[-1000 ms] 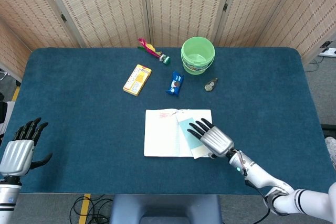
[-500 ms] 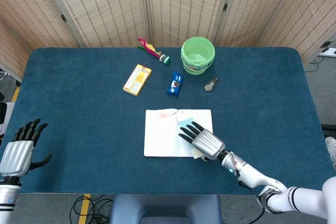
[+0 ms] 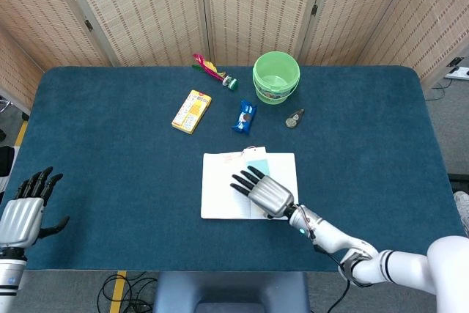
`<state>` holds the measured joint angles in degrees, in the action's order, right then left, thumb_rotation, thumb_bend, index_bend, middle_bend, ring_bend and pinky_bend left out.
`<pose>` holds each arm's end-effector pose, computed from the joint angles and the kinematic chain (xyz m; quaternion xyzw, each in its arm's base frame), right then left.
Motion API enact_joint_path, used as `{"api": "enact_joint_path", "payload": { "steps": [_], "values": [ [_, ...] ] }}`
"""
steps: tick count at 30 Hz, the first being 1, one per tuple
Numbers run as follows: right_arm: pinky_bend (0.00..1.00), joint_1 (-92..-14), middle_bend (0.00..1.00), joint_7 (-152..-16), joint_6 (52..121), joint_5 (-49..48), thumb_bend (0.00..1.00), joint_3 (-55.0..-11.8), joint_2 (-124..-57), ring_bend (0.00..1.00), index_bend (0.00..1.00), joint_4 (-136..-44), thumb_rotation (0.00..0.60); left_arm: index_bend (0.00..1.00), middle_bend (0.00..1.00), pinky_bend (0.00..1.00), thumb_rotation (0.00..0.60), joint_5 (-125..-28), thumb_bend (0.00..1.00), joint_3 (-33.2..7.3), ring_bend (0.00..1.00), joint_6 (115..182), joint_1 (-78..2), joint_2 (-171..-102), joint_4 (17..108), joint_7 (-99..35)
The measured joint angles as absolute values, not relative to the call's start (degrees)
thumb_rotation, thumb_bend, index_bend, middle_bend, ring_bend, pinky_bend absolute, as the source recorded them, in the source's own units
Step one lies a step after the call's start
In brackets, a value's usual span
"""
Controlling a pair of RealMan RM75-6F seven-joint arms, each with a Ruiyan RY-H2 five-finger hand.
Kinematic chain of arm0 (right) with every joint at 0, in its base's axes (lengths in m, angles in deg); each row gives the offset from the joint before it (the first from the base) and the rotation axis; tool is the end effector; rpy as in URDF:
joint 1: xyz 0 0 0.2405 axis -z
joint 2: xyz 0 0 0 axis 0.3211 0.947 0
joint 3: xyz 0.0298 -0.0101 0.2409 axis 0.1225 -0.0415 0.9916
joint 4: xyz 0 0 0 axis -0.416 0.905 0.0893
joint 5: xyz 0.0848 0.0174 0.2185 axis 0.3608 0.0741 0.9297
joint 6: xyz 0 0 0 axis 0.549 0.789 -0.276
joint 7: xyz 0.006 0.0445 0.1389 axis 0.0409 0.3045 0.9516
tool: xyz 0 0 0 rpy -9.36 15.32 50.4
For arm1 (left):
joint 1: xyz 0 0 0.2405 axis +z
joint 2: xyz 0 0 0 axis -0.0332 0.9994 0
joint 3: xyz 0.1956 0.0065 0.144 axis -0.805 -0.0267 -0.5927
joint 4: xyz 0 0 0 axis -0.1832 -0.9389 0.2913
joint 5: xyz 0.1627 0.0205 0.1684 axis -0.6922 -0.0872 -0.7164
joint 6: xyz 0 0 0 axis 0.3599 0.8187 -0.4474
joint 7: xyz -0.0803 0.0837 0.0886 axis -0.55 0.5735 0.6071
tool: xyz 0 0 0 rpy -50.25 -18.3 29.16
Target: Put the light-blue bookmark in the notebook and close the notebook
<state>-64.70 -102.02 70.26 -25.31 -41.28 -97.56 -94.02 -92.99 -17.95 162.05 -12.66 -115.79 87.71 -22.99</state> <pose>-0.1308 -0.3094 -0.0814 0.8807 -0.1926 0.3130 0.2987 -0.2952 0.2133 0.1223 -0.6193 -0.3930 -0.3320 0.5931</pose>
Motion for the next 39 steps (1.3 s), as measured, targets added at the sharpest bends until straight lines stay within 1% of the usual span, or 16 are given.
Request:
{"api": "enact_joint_path", "payload": {
  "steps": [7, 8, 9, 10, 11, 13, 14, 16, 17, 19, 22, 31, 39],
  "values": [
    [0.00, -65.43, 0.01, -101.67, 71.49, -25.72, 0.00, -40.43, -97.27, 0.00, 0.00, -95.51, 0.600, 0.14, 0.04, 0.14, 0.600, -93.11, 0.27, -17.81, 0.06, 161.74, -12.82, -115.72, 87.55, -23.17],
    [0.00, -65.29, 0.03, -101.57, 71.81, -25.64, 0.01, -40.40, -96.85, 0.00, 0.00, -95.74, 0.600, 0.14, 0.04, 0.14, 0.600, -93.09, 0.27, -17.79, 0.06, 161.76, -12.80, -115.74, 87.47, -23.21],
    [0.00, -65.05, 0.07, -101.46, 72.12, -25.47, 0.04, -40.38, -96.19, 0.00, 0.00, -96.06, 0.600, 0.14, 0.04, 0.14, 0.600, -93.03, 0.27, -17.77, 0.06, 161.76, -12.78, -115.77, 87.43, -23.27],
    [0.00, -64.84, 0.13, -101.39, 72.34, -25.29, 0.11, -40.37, -95.63, 0.00, 0.00, -96.31, 0.600, 0.14, 0.04, 0.14, 0.600, -92.92, 0.27, -17.73, 0.06, 161.70, -12.78, -115.80, 87.39, -23.34],
    [0.00, -64.61, 0.16, -101.35, 72.52, -25.06, 0.16, -40.38, -95.04, 0.00, 0.00, -96.57, 0.600, 0.14, 0.04, 0.14, 0.600, -92.88, 0.27, -17.71, 0.06, 161.66, -12.78, -115.85, 87.36, -23.35],
    [0.00, -64.10, 0.22, -101.44, 72.75, -24.33, 0.33, -40.45, -93.62, 0.00, 0.00, -97.19, 0.600, 0.14, 0.04, 0.14, 0.600, -92.96, 0.27, -17.74, 0.06, 161.60, -12.79, -115.94, 87.37, -23.28],
    [0.00, -63.90, 0.25, -101.55, 72.76, -23.98, 0.39, -40.52, -93.03, 0.00, 0.00, -97.46, 0.600, 0.14, 0.04, 0.14, 0.600, -93.02, 0.27, -17.78, 0.06, 161.56, -12.81, -115.96, 87.41, -23.25],
    [0.00, -63.51, 0.30, -101.77, 72.48, -22.93, 0.50, -40.75, -91.78, 0.00, 0.00, -98.04, 0.600, 0.14, 0.04, 0.14, 0.600, -93.19, 0.27, -17.85, 0.06, 161.56, -12.80, -115.96, 87.59, -23.12],
    [0.00, -63.37, 0.30, -101.84, 72.20, -22.42, 0.53, -40.86, -91.37, 0.00, 0.00, -98.22, 0.600, 0.14, 0.04, 0.14, 0.600, -93.25, 0.27, -17.88, 0.06, 161.57, -12.79, -115.97, 87.63, -23.06],
    [0.00, -63.09, 0.31, -102.02, 71.35, -21.28, 0.55, -41.21, -90.87, 0.00, 0.00, -98.39, 0.600, 0.14, 0.04, 0.14, 0.600, -93.41, 0.27, -17.92, 0.06, 161.67, -12.75, -115.98, 87.78, -22.99],
    [0.00, -62.85, 0.31, -101.94, 70.50, -20.56, 0.55, -41.77, -90.94, 0.00, 0.00, -97.89, 0.600, 0.14, 0.04, 0.14, 0.600, -93.52, 0.27, -17.98, 0.06, 161.70, -12.71, -115.93, 87.94, -22.83],
    [0.00, -63.07, 0.30, -99.52, 69.67, -20.80, 0.56, -42.34, -93.91, 0.00, 0.00, -93.76, 0.600, 0.14, 0.04, 0.14, 0.600, -93.60, 0.27, -18.17, 0.06, 161.93, -12.33, -115.63, 88.29, -22.92],
    [0.00, -63.56, 0.30, -100.19, 68.57, -20.50, 0.56, -42.60, -95.40, 0.00, 0.00, -93.15, 0.600, 0.14, 0.04, 0.14, 0.600, -93.64, 0.27, -18.31, 0.06, 161.63, -12.31, -115.77, 88.17, -23.12]
  ]
}}
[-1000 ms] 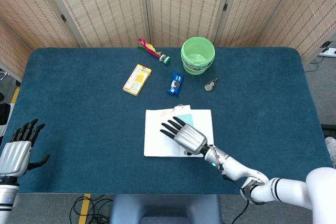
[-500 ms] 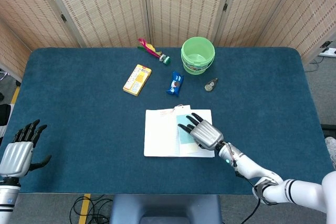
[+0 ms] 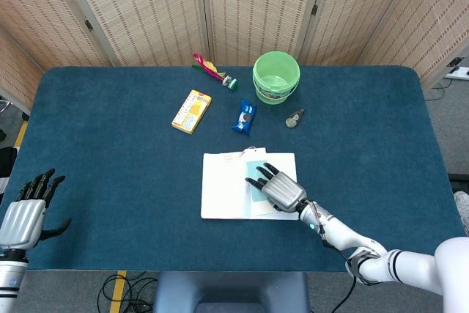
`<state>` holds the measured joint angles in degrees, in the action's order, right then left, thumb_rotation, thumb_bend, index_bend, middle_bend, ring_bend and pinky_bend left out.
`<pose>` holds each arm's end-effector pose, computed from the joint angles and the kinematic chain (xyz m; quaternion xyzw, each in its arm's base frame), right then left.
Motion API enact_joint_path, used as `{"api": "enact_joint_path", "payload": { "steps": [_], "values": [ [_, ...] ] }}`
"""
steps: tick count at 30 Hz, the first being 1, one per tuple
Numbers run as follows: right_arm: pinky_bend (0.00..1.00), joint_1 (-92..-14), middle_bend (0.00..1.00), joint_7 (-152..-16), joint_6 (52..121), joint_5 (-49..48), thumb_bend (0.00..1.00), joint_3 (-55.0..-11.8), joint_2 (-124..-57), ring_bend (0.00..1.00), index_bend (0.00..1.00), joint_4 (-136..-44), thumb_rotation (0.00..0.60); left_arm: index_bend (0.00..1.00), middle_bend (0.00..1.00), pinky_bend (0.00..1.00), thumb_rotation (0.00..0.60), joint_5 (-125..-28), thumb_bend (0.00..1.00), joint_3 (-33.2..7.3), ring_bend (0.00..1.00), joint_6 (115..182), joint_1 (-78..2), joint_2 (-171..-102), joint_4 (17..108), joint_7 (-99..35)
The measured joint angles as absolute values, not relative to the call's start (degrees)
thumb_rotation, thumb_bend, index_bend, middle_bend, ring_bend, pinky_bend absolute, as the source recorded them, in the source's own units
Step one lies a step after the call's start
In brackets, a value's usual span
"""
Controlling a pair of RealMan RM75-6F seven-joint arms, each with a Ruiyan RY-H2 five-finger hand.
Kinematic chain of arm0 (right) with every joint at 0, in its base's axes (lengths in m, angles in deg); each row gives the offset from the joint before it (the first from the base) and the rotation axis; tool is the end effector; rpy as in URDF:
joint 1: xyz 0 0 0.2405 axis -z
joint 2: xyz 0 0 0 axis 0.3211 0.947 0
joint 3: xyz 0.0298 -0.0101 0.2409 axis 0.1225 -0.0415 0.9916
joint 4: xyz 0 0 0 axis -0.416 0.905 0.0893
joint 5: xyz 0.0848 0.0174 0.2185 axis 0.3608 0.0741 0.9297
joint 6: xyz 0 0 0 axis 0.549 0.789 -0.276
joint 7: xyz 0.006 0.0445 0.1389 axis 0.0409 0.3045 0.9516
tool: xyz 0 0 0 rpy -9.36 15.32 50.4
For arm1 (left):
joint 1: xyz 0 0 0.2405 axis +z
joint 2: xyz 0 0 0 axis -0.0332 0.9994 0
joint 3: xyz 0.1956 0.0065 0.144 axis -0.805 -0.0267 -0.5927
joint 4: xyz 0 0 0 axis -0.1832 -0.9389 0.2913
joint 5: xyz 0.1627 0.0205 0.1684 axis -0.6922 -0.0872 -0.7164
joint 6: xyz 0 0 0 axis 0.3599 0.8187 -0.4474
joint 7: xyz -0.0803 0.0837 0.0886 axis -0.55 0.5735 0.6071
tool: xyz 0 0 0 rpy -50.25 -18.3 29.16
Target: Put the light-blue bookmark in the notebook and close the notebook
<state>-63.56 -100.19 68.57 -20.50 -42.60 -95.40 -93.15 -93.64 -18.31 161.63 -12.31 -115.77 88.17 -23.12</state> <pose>-0.1633 -0.3173 -0.0717 0.8720 -0.2440 0.2773 0.3211 -0.2942 0.2096 0.1191 -0.6231 -0.3983 -0.3308 0.5862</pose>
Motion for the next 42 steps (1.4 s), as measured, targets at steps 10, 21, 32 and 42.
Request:
{"api": "enact_joint_path", "payload": {
  "steps": [10, 21, 32, 42],
  "values": [
    [0.00, -63.58, 0.30, -102.00, 68.49, -20.01, 0.56, -42.92, -95.96, 0.00, 0.00, -94.83, 0.600, 0.14, 0.04, 0.14, 0.600, -93.74, 0.27, -18.37, 0.06, 161.27, -12.34, -115.91, 87.74, -23.70],
    [0.00, -63.33, 0.28, -102.77, 70.83, -19.35, 0.56, -41.05, -94.37, 0.00, 0.00, -96.85, 0.600, 0.14, 0.04, 0.14, 0.600, -93.96, 0.27, -18.36, 0.06, 161.26, -12.31, -115.87, 87.44, -24.17],
    [0.00, -68.87, 0.19, -104.63, 65.63, -11.45, 0.55, -34.52, -96.30, 0.00, 0.00, -89.08, 0.600, 0.14, 0.04, 0.14, 0.600, -94.12, 0.27, -18.45, 0.06, 161.83, -11.81, -115.27, 87.76, -24.52],
    [0.00, -74.42, 0.19, -105.52, 58.09, -5.83, 0.55, -32.97, -102.60, 0.00, 0.00, -77.13, 0.600, 0.14, 0.04, 0.14, 0.600, -93.50, 0.27, -18.65, 0.06, 161.41, -11.44, -114.85, 87.56, -25.28]
  ]
}}
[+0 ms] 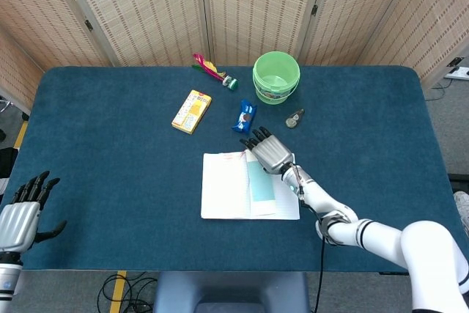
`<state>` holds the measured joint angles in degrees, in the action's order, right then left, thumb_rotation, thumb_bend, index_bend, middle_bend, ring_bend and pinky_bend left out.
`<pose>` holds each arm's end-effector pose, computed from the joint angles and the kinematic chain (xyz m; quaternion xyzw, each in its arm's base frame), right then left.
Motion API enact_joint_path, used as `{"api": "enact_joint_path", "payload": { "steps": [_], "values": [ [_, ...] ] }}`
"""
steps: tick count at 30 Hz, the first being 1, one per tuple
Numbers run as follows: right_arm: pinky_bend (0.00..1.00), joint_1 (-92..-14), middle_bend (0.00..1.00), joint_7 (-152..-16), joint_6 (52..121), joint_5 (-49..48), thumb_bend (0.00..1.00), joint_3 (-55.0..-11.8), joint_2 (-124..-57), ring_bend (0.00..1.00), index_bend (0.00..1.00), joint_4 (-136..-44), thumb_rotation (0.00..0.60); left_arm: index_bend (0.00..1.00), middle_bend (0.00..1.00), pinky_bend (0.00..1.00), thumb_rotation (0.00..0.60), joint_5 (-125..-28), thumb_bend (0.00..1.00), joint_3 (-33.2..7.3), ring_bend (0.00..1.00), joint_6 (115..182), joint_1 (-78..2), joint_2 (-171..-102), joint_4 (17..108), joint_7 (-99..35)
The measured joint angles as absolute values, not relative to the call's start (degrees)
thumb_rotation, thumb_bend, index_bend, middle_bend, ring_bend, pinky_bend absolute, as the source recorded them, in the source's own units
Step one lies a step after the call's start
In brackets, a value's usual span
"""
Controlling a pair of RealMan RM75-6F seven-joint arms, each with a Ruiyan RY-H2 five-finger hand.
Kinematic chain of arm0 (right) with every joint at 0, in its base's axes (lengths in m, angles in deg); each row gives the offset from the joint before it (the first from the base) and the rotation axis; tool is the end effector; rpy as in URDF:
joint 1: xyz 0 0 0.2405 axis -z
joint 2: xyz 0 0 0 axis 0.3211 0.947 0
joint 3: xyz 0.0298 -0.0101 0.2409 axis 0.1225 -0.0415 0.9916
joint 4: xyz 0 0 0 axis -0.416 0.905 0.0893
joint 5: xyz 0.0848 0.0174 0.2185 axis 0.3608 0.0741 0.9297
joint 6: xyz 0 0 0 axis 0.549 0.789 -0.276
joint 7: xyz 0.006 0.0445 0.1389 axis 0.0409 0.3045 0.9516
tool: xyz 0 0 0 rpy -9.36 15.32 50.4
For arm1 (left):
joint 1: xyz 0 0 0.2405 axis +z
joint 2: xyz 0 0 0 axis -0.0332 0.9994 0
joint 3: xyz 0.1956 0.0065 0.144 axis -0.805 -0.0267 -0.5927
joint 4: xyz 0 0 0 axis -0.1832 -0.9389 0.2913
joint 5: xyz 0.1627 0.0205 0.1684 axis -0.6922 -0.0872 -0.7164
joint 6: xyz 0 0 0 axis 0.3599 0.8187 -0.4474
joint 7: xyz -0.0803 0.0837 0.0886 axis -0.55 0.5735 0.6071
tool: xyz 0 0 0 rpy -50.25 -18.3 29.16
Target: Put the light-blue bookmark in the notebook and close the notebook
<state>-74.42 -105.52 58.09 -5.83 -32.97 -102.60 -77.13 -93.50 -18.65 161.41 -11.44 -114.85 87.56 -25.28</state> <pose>-0.1235 -0.4152 -0.0746 0.8454 -0.2506 0.2551 0.3969 -0.3029 0.2043 0.1245 -0.6164 -0.4095 -0.3265 0.5881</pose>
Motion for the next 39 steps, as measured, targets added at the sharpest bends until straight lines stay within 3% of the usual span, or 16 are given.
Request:
{"api": "enact_joint_path", "payload": {
  "steps": [8, 24, 27, 35, 39],
  "values": [
    [0.00, -74.77, 0.19, -105.29, 56.54, -3.92, 0.55, -34.60, -104.43, 0.00, 0.00, -74.31, 0.600, 0.14, 0.04, 0.14, 0.600, -93.35, 0.27, -18.76, 0.06, 160.63, -11.51, -114.80, 87.07, -26.32],
    [0.00, -72.37, 0.19, -107.68, 59.49, -0.17, 0.53, -36.10, -101.26, 0.00, 0.00, -80.75, 0.600, 0.14, 0.04, 0.14, 0.600, -94.05, 0.27, -18.75, 0.06, 160.12, -11.87, -115.37, 86.45, -27.33],
    [0.00, -72.06, 0.15, -108.15, 60.99, 0.11, 0.45, -36.02, -100.70, 0.00, 0.00, -81.81, 0.600, 0.14, 0.04, 0.14, 0.600, -94.26, 0.27, -18.67, 0.06, 160.11, -12.01, -115.45, 86.39, -27.48],
    [0.00, -70.38, 0.04, -107.30, 66.87, -3.37, 0.08, -35.81, -97.36, 0.00, 0.00, -87.97, 0.600, 0.14, 0.04, 0.14, 0.600, -94.13, 0.27, -18.45, 0.06, 160.23, -12.04, -115.21, 86.38, -27.65],
    [0.00, -68.67, 0.04, -106.50, 70.29, -9.42, 0.01, -37.88, -94.58, 0.00, 0.00, -92.93, 0.600, 0.14, 0.04, 0.14, 0.600, -93.89, 0.27, -18.46, 0.06, 160.10, -12.02, -115.17, 86.55, -27.57]
  ]
}}
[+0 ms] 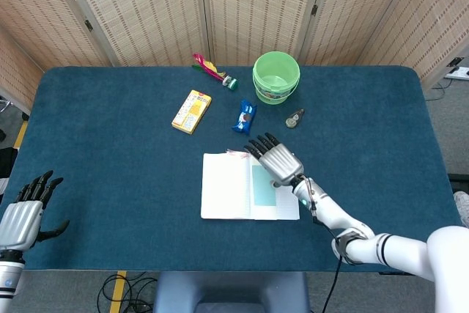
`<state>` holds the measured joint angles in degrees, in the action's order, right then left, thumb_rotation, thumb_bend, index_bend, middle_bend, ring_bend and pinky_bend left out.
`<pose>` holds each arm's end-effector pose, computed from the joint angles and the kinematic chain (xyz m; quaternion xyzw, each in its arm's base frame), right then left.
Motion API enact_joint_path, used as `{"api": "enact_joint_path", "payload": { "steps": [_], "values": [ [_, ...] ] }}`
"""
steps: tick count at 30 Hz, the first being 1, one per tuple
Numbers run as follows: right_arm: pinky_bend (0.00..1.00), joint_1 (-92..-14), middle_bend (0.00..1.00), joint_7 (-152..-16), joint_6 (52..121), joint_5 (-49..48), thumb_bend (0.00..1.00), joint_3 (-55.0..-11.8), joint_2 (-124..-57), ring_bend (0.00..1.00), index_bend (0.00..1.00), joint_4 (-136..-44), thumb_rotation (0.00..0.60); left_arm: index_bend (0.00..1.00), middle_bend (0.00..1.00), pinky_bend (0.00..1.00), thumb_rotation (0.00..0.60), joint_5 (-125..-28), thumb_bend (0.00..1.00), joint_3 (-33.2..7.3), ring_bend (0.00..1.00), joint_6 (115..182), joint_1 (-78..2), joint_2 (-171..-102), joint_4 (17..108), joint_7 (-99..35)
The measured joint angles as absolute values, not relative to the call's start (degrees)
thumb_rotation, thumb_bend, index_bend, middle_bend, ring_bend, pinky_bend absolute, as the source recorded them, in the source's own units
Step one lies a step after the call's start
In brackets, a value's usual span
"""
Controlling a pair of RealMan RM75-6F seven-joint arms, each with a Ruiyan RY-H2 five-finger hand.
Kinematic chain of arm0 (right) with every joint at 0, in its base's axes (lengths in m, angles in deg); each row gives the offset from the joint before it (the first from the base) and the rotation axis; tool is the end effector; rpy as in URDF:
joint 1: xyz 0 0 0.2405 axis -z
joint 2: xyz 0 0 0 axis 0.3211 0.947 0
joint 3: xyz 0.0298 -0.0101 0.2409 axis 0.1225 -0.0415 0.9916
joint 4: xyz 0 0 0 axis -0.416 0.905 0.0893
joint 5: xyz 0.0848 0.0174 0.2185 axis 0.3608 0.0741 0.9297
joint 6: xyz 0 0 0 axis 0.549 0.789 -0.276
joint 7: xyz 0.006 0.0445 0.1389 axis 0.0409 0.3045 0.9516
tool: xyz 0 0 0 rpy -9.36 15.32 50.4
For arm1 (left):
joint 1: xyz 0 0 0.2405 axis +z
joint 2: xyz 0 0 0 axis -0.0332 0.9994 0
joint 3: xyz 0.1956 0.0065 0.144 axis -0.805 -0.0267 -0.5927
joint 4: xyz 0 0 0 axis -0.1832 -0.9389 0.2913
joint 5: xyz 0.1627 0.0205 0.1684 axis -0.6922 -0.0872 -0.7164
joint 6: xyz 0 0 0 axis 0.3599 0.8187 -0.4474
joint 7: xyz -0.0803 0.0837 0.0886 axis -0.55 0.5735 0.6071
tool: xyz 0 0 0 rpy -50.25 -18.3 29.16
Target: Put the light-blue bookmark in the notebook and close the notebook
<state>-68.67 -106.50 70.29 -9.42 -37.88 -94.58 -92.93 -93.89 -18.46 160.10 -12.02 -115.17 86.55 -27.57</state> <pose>-0.1316 -0.3645 -0.0479 0.8379 -0.2361 0.3032 0.3876 -0.3042 0.2084 0.1218 -0.6173 -0.4187 -0.3335 0.5766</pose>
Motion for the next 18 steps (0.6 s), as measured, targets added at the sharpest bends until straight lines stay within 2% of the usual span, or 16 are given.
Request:
{"api": "enact_joint_path", "payload": {
  "steps": [7, 18],
  "values": [
    [0.00, -64.79, 0.04, -105.03, 74.99, -17.81, 0.01, -43.42, -90.95, 0.00, 0.00, -99.35, 0.600, 0.14, 0.04, 0.14, 0.600, -93.98, 0.27, -18.39, 0.06, 160.66, -11.85, -115.10, 86.86, -27.15],
    [0.00, -60.95, 0.05, -107.97, 80.08, -19.01, 0.03, -43.96, -85.50, 0.00, 0.00, -105.46, 0.600, 0.14, 0.04, 0.14, 0.600, -95.97, 0.27, -18.08, 0.06, 161.31, -12.51, -115.76, 86.19, -26.97]
  ]
}}
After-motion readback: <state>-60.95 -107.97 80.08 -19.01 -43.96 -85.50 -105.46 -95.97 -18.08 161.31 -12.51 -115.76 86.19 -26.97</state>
